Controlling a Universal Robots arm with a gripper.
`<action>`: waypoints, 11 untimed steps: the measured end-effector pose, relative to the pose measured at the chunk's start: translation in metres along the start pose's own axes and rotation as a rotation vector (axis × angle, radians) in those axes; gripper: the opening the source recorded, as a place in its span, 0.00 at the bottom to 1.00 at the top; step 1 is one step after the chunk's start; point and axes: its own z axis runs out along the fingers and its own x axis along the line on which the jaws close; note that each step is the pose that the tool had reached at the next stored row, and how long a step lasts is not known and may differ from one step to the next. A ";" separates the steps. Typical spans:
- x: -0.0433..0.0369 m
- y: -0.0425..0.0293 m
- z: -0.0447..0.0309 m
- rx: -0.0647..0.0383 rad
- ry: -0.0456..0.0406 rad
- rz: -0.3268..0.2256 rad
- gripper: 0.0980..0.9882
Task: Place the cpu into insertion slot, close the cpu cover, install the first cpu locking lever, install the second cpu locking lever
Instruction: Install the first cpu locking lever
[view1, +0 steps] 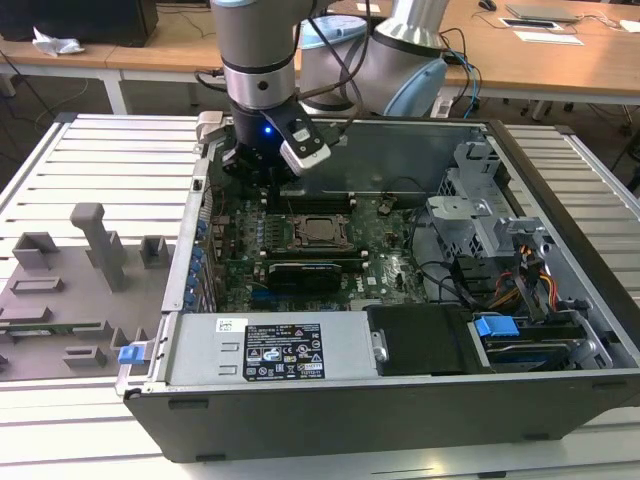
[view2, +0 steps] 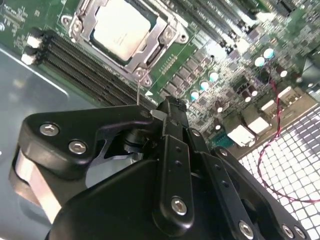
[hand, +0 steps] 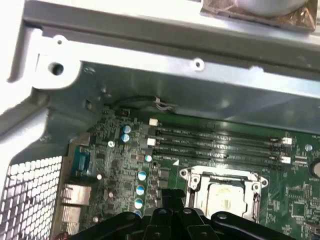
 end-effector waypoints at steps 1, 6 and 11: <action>0.0014 0.0002 -0.0001 -0.010 -0.0035 0.001 0.01; 0.0028 0.0004 -0.0001 -0.095 -0.0185 0.006 0.01; 0.0017 0.0002 0.0000 -0.122 -0.0223 0.008 0.01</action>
